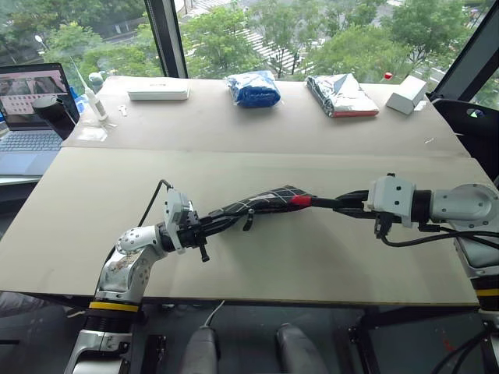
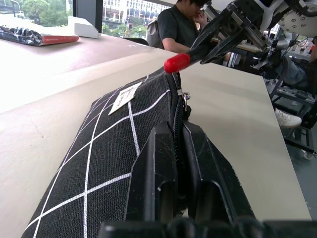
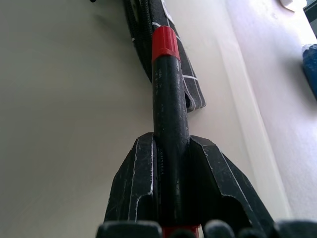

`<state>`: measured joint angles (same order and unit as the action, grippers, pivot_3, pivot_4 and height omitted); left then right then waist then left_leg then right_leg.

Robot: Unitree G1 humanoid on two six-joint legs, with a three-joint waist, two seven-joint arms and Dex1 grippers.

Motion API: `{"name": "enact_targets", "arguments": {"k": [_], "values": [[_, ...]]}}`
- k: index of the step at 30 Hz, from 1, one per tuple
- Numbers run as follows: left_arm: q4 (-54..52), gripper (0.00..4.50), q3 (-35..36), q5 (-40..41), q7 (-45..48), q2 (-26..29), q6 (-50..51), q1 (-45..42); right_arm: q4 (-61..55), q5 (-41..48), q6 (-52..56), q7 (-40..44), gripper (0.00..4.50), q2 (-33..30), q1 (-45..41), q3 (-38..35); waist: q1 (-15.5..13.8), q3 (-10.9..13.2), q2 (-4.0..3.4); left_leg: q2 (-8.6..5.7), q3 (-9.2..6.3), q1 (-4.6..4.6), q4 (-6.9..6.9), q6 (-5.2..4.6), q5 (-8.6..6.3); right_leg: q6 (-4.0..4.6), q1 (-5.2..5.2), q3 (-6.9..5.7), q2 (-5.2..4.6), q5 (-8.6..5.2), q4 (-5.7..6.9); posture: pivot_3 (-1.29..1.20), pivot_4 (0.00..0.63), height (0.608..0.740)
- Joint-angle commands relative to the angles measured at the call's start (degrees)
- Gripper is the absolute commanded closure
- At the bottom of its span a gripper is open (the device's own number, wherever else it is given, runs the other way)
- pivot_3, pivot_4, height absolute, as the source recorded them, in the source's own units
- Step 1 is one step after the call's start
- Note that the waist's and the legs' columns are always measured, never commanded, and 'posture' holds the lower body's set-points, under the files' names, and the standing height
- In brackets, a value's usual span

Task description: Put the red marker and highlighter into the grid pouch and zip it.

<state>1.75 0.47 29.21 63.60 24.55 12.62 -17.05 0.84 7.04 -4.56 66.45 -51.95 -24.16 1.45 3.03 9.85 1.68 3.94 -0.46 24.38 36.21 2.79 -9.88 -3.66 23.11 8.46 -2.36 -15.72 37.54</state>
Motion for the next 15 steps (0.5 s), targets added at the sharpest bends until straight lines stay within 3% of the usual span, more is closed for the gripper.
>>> {"name": "enact_targets", "arguments": {"k": [1,7,15], "values": [[-1.76,4.5,0.48,0.58,0.08,0.45,-0.09,-0.66,-1.4,0.35,-1.73,0.21,3.91,-0.66,-0.12,-0.88,-0.09,0.0,0.0,0.0,0.0,0.0,0.0,0.0,0.0,0.0,0.0,0.0,0.0,0.0,0.0,0.0,0.15,0.74],[-1.94,4.5,0.43,0.7,-0.12,0.56,0.47,-1.09,-3.73,6.51,2.21,-1.06,3.91,1.16,-0.9,-4.1,-0.41,0.0,0.0,0.0,0.0,0.0,0.01,0.0,0.0,0.0,0.0,0.0,0.0,0.0,0.0,0.0,0.15,0.74],[-1.16,4.5,0.61,0.95,-0.01,0.56,0.85,-2.08,-9.86,10.94,8.79,0.17,3.91,-2.4,2.84,-7.79,-0.69,0.0,0.01,0.0,0.0,0.02,0.02,0.0,0.0,0.01,-0.01,-0.01,0.0,0.0,0.01,0.0,0.15,0.74]]}}
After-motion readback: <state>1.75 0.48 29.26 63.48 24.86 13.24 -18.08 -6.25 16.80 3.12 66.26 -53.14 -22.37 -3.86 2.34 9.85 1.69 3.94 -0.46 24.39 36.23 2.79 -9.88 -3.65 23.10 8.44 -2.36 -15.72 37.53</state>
